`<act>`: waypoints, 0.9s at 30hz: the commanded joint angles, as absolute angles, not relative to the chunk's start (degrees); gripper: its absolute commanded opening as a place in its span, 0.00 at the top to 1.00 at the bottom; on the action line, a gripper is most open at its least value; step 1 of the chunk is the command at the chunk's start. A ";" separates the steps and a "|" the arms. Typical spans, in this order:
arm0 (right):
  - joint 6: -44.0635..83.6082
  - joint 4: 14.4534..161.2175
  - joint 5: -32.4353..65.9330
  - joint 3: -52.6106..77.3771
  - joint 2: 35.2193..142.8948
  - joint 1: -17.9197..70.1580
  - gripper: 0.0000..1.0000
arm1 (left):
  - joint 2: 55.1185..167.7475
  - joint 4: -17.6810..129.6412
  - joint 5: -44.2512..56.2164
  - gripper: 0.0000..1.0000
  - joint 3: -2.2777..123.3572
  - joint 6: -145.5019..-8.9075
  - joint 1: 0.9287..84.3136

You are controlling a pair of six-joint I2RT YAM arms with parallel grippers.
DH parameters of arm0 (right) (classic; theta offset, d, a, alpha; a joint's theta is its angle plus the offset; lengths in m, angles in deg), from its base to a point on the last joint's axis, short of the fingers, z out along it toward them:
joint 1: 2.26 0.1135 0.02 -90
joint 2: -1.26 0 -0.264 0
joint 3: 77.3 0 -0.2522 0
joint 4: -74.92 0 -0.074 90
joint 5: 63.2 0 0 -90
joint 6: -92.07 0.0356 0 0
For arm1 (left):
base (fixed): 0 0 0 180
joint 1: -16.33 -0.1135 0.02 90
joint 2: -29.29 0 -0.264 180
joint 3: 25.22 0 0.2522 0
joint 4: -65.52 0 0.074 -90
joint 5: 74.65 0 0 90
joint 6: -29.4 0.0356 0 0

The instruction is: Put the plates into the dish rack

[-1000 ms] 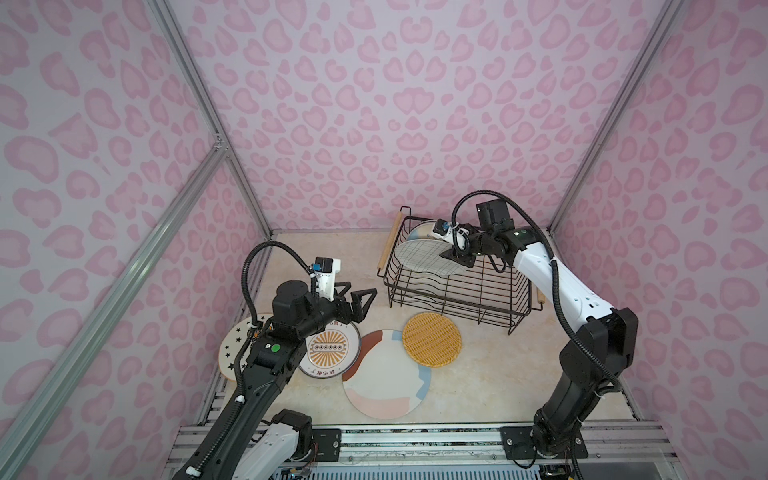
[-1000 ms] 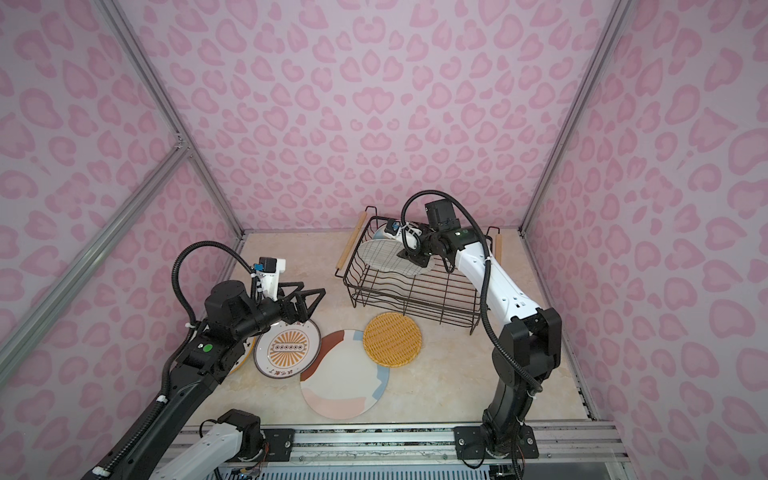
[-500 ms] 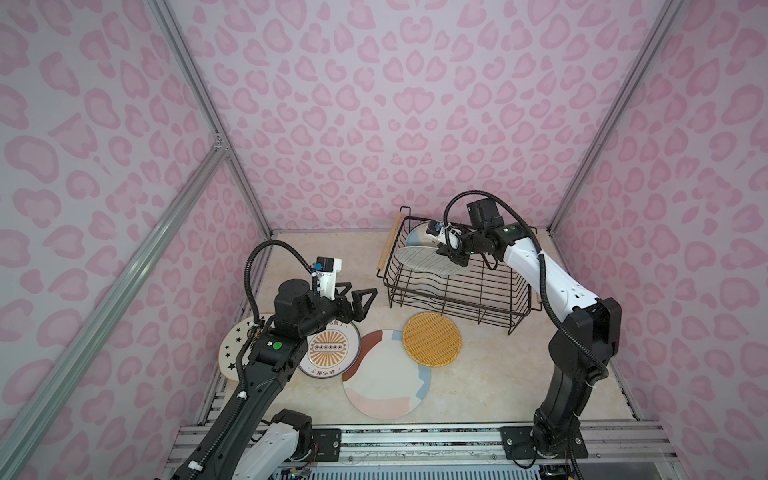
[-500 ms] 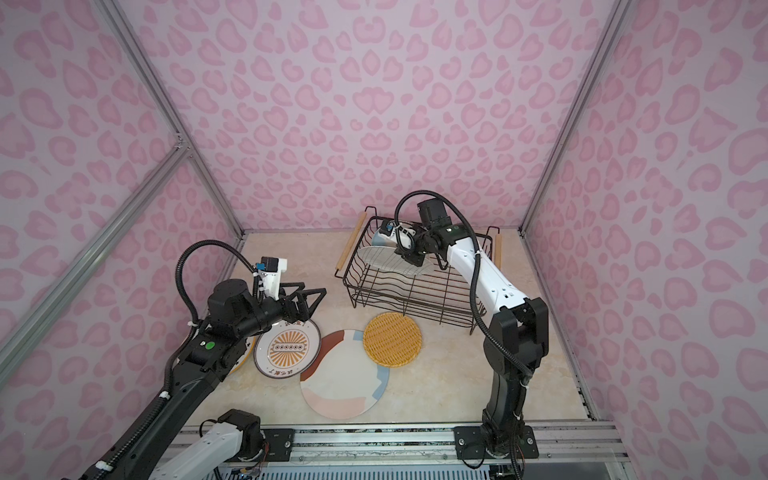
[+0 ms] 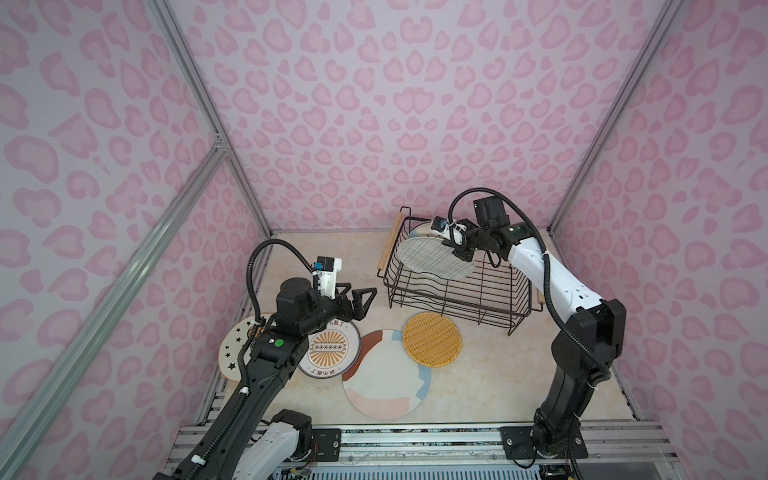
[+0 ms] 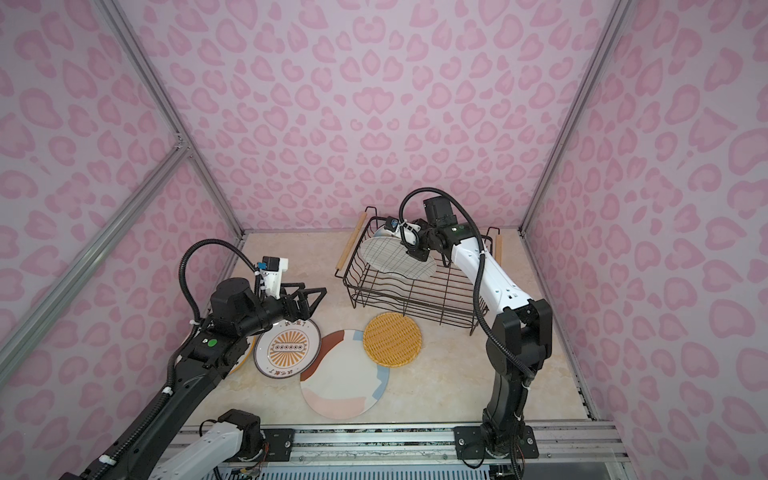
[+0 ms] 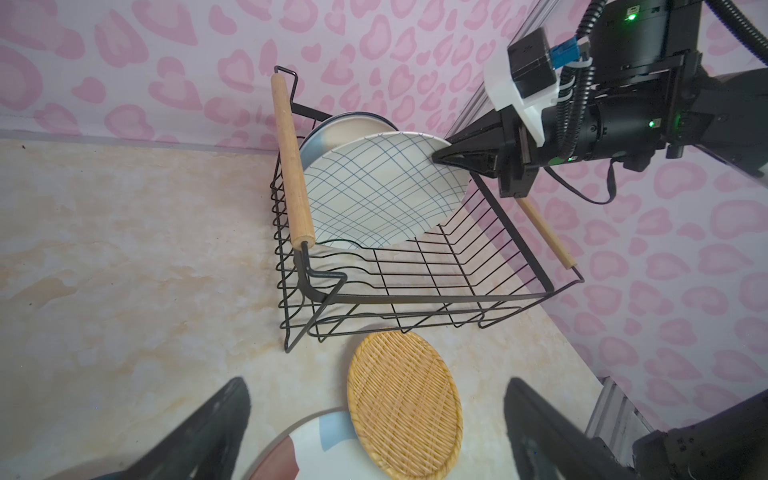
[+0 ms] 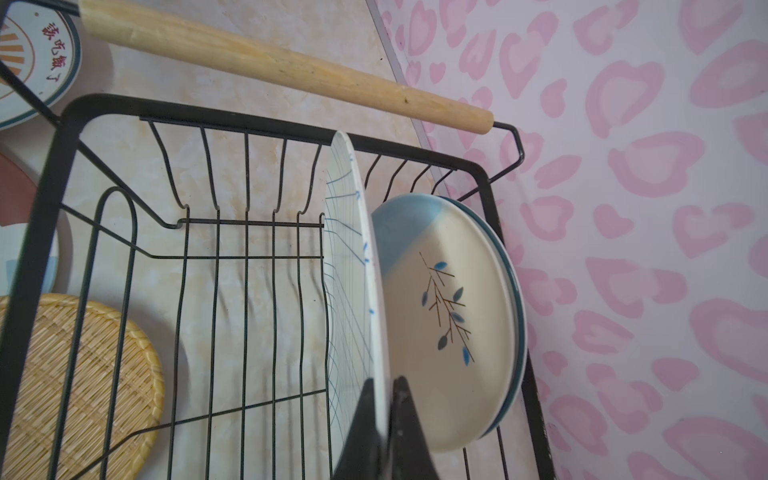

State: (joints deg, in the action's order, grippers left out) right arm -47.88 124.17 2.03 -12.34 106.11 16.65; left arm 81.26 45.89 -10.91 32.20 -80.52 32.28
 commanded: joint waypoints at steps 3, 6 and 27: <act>-45.75 124.75 -1.05 -9.98 104.38 15.80 1.00 | 81.89 47.37 -11.00 0.03 32.75 -80.42 32.16; -45.40 123.49 -2.43 -8.66 103.98 15.41 1.00 | 82.16 47.34 -10.95 0.03 32.92 -80.39 32.08; -39.96 130.30 -1.75 -21.05 113.57 16.35 1.00 | 82.19 47.33 -11.71 0.03 32.92 -80.30 32.13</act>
